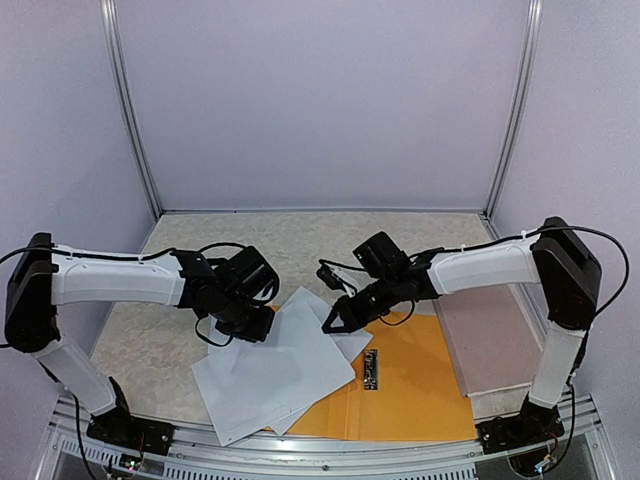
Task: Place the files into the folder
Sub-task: Adjust the file in the folder.
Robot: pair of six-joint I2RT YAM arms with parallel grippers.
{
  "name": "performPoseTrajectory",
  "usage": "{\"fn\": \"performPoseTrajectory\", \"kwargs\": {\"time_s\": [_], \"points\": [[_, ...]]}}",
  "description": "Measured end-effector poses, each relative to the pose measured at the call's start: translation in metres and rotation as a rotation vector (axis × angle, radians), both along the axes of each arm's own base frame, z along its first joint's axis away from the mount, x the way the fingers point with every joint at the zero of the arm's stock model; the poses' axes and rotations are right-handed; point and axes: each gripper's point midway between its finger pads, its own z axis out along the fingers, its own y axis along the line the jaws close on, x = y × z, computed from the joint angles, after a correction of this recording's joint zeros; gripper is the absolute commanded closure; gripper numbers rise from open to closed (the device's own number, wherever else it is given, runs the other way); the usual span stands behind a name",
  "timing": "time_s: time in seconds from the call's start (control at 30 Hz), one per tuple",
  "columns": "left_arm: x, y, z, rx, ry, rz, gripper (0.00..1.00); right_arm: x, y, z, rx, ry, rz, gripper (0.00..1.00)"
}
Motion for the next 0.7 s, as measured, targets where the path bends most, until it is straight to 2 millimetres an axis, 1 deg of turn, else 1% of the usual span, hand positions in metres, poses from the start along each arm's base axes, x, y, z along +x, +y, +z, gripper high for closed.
{"fn": "performPoseTrajectory", "kwargs": {"time_s": [0.07,0.13,0.27,0.37,0.53,0.6,0.7], "points": [[0.0,0.003,0.006,0.002,-0.014,0.003,1.0,0.006,0.003,0.009,-0.007,-0.029,0.013,1.0],[0.001,0.006,0.011,0.003,-0.024,0.007,1.0,0.011,0.004,0.014,-0.025,-0.048,0.027,1.0],[0.002,0.011,0.018,0.011,-0.038,0.014,1.0,0.024,0.006,0.013,-0.076,-0.085,0.067,1.0],[0.001,0.015,0.019,0.024,-0.039,0.015,1.0,0.03,-0.001,0.005,-0.132,-0.093,0.099,1.0],[0.001,0.021,0.02,0.043,-0.04,0.016,1.0,0.033,-0.021,-0.007,-0.226,-0.101,0.15,1.0],[0.002,0.023,0.019,0.05,-0.038,0.017,1.0,0.037,-0.028,-0.008,-0.256,-0.115,0.165,1.0],[0.002,0.024,0.02,0.053,-0.039,0.015,1.0,0.045,-0.034,-0.003,-0.276,-0.146,0.179,1.0]]}}
